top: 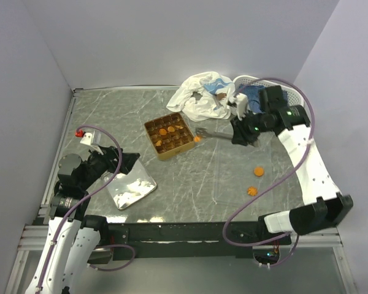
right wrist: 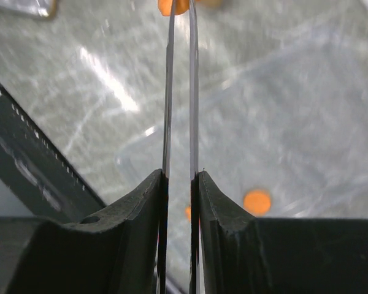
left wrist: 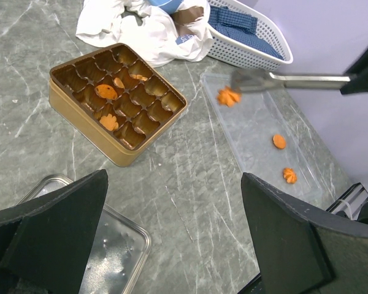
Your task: Pack the cookies
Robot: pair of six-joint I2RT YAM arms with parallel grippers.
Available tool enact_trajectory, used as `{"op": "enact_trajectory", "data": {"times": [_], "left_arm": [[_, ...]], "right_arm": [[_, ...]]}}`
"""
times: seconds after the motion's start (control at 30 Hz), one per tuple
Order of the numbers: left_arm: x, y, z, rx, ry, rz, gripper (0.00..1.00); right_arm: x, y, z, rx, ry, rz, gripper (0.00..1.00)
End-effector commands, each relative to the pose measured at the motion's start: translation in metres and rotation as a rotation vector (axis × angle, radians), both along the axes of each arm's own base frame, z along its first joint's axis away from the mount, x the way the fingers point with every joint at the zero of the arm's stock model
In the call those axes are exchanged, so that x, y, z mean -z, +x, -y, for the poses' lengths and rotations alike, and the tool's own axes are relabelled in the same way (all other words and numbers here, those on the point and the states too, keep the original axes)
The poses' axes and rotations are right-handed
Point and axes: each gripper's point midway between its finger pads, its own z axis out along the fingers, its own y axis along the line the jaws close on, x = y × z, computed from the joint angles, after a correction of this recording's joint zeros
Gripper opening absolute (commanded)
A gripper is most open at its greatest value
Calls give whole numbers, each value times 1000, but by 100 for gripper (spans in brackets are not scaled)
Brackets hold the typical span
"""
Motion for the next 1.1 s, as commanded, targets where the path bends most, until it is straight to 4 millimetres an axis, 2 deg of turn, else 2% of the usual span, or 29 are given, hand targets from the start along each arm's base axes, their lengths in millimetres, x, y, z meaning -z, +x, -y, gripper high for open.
{"op": "enact_trajectory", "data": {"times": [0.0, 0.2, 0.33, 0.63, 0.9, 1.07], "left_arm": [[-8, 5, -3, -17, 8, 41, 97], [-7, 6, -4, -26, 10, 37, 96], [-7, 7, -4, -26, 11, 36, 96], [-8, 5, -4, -23, 9, 41, 97], [-9, 5, -4, -21, 10, 47, 96], [-9, 4, -4, -22, 11, 48, 96]], "right_arm": [[-31, 37, -45, -43, 53, 81, 20], [-20, 68, -86, -107, 32, 37, 20], [-13, 77, -98, -124, 16, 15, 20], [14, 75, -122, -175, -30, -40, 20], [29, 69, -130, -197, -59, -67, 20], [31, 71, -131, -188, -70, -68, 21]]}}
